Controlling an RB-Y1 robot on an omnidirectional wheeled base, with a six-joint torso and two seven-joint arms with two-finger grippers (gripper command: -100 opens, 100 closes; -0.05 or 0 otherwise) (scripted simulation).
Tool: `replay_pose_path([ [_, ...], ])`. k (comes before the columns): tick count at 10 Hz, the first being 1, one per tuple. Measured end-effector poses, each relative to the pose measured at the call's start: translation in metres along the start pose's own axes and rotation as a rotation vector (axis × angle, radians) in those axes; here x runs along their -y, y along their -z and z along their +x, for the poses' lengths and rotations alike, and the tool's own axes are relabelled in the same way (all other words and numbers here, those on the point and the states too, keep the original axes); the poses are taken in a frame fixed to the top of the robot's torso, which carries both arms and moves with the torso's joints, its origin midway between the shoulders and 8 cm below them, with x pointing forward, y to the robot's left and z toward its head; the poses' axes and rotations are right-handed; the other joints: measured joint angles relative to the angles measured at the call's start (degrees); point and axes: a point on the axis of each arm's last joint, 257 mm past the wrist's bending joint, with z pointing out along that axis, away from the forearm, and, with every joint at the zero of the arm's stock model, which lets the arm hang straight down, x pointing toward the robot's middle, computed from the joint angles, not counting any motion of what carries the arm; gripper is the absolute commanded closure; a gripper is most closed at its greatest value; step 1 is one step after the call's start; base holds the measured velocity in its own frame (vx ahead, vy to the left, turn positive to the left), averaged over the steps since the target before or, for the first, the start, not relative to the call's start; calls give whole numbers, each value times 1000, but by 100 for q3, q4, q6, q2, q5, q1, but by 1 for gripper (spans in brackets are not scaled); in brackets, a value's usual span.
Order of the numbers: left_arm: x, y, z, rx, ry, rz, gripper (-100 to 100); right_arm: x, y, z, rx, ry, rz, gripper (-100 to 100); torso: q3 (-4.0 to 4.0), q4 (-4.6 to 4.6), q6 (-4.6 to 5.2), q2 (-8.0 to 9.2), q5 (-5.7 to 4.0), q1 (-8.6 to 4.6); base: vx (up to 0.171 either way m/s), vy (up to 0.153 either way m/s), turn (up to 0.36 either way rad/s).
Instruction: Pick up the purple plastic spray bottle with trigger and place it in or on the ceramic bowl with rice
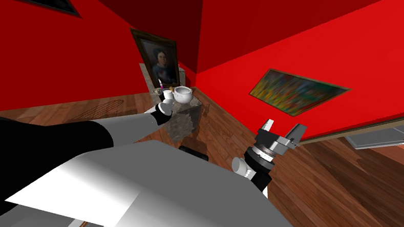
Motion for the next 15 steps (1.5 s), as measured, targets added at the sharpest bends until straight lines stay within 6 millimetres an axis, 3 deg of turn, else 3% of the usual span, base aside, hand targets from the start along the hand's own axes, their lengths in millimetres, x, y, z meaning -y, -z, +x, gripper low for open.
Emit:
replay_pose_path([
  [9,4,-25,71,-25,61,-1,100,0,0,0,0,0,0,0,4,6,1,0,5,22,25,20,-2],
  [15,-3,-30,93,-12,56,-11,100,0,0,0,0,0,0,0,5,4,-1,6,7,39,22,73,0],
])
